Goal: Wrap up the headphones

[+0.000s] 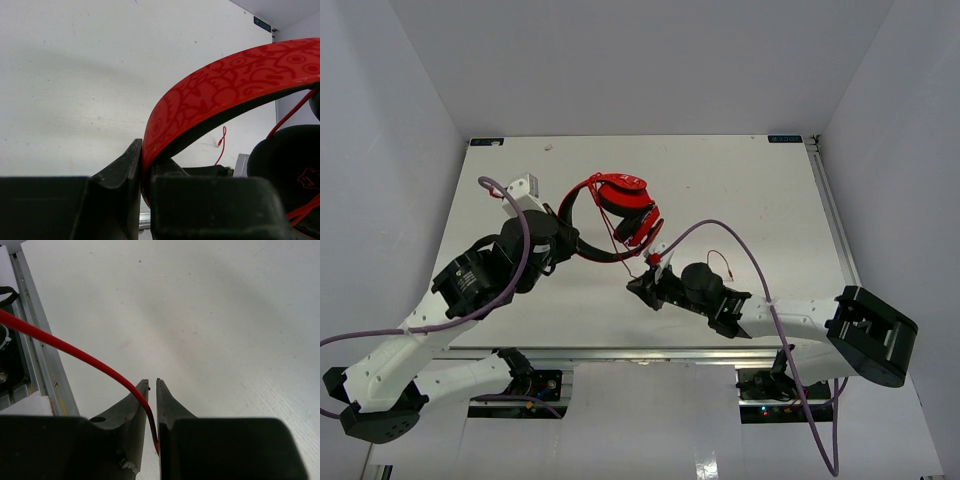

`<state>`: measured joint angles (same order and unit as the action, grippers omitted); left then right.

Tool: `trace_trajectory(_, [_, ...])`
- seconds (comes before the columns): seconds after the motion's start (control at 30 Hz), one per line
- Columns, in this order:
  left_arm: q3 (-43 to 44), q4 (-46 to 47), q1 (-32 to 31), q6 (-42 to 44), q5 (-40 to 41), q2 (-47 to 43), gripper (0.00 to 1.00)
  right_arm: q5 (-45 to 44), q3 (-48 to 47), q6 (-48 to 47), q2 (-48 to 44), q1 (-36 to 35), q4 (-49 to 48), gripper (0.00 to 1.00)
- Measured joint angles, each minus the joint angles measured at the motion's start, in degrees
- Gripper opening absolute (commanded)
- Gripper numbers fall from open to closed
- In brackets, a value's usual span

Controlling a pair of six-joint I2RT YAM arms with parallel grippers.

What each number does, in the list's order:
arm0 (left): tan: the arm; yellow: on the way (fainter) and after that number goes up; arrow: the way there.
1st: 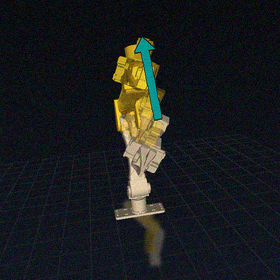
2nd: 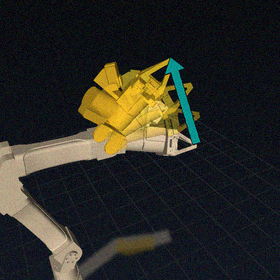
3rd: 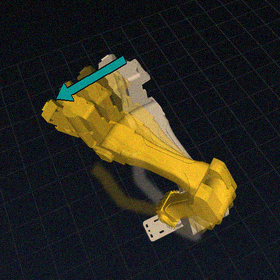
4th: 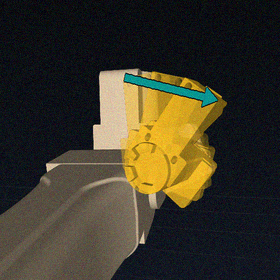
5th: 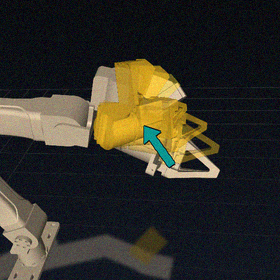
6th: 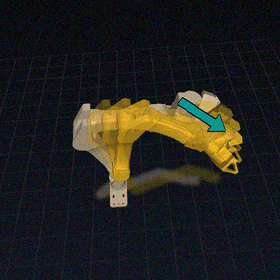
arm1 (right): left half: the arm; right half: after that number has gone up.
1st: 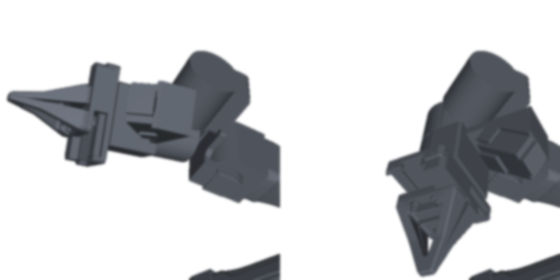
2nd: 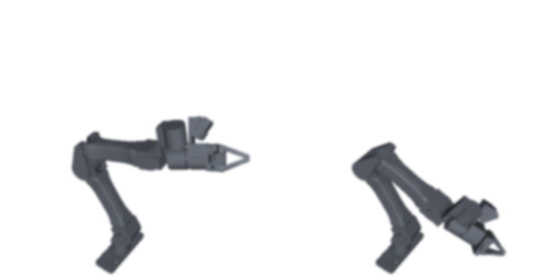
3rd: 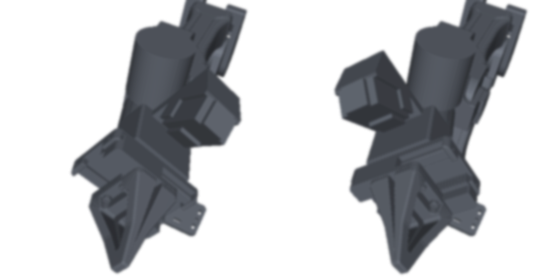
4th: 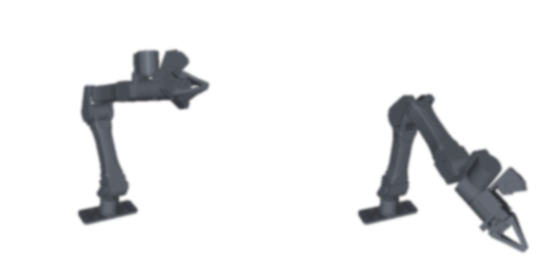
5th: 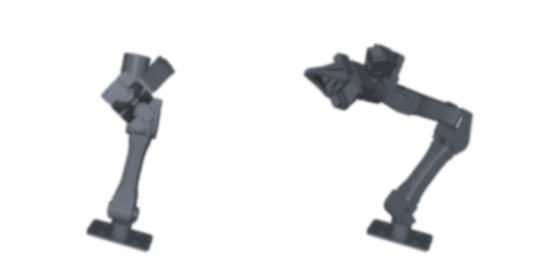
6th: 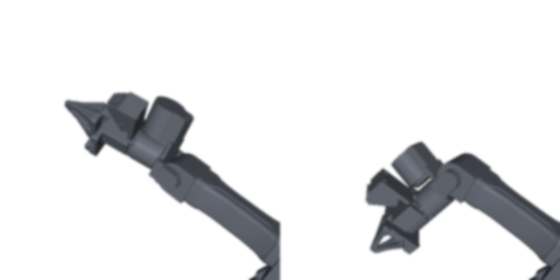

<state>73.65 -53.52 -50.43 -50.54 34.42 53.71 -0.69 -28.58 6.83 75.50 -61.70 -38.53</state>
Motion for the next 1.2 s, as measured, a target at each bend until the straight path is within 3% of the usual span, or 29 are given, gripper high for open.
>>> trace_trajectory(0.17, [-0.1,0.0,0.0,0.0,-1.6,-1.7,0.0,0.3,0.7,0.1,2.7,1.0,-3.2,0.09])
trace_trajectory(0.33, [-0.1,-0.1,0.0,1.0,-3.6,-3.7,0.0,2.0,1.6,0.3,5.1,3.7,-5.9,0.08])
trace_trajectory(0.63, [2.1,-5.4,0.0,11.3,-9.4,-3.0,0.0,7.5,5.8,3.2,3.1,13.9,-8.6,0.08])
trace_trajectory(1.2, [3.3,-6.4,0.0,13.1,-0.4,-9.7,0.0,12.6,6.7,6.5,0.2,18.2,-10.1,0.08])
